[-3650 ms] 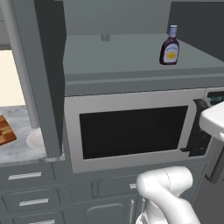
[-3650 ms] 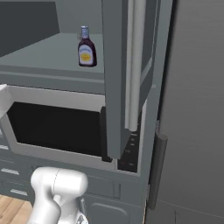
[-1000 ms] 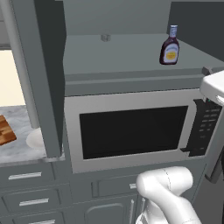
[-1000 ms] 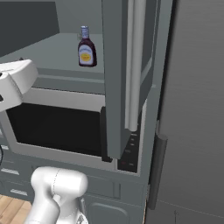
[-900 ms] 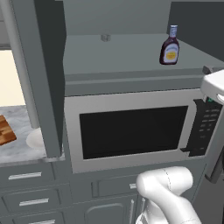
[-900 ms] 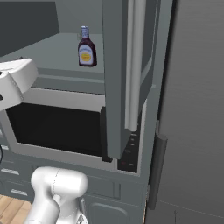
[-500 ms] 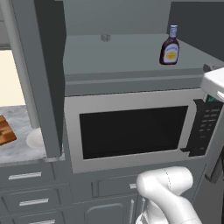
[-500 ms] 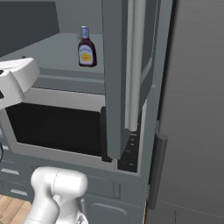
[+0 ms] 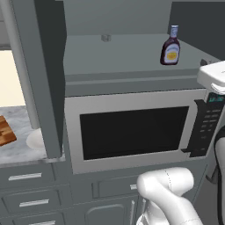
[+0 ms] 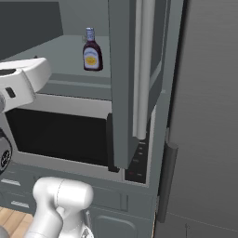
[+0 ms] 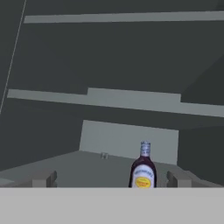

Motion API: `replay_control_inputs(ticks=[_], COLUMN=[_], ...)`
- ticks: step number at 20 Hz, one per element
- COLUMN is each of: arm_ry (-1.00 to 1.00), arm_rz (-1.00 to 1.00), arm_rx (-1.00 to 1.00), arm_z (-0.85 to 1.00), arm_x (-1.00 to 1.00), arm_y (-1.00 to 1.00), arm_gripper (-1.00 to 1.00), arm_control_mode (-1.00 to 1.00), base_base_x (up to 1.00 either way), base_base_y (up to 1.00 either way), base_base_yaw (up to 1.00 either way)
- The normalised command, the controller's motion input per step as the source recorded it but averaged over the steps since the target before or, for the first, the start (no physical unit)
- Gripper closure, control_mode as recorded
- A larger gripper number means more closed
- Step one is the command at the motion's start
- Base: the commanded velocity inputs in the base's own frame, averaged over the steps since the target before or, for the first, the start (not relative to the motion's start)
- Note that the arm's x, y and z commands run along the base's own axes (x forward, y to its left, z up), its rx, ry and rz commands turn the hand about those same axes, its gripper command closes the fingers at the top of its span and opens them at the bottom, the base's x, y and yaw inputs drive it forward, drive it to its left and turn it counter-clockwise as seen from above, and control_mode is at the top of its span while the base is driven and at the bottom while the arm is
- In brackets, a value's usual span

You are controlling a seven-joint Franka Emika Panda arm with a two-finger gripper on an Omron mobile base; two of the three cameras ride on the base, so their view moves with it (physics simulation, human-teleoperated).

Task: Pick the chicken drumstick from the plate and place it on the cutting board. Then pick the condiment bottle from the cabinet and place it next to the cutting board.

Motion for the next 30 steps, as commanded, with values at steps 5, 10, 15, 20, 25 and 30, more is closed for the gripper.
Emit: replay_control_inputs(ticks=[5,10,15,20,25,30], arm_ry=[0.00,-0.03,-0.06,-0.06,-0.01,0.00], arm_rz=[-0.03,-0.01,0.00,0.00,0.00,0.00], arm_rx=[0.00,0.01,0.00,0.00,0.00,0.00], arm_z=[0.00,0.00,0.00,0.00,0.00,0.00], arm_x=[0.22,0.17,0.07,0.03,0.04,0.09], arm_y=[-0.15,-0.04,0.00,-0.01,-0.06,-0.08], arm_gripper=[-1.00,-1.00,-1.00,-1.00,-1.00,-1.00], arm_control_mode=[-1.00,-1.00,-1.00,-1.00,-1.00,-1.00], base_base_x=[0.00,0.00,0.00,0.00,0.00,0.00], base_base_y=[0.00,0.00,0.00,0.00,0.00,0.00], base_base_yaw=[0.00,0.00,0.00,0.00,0.00,0.00])
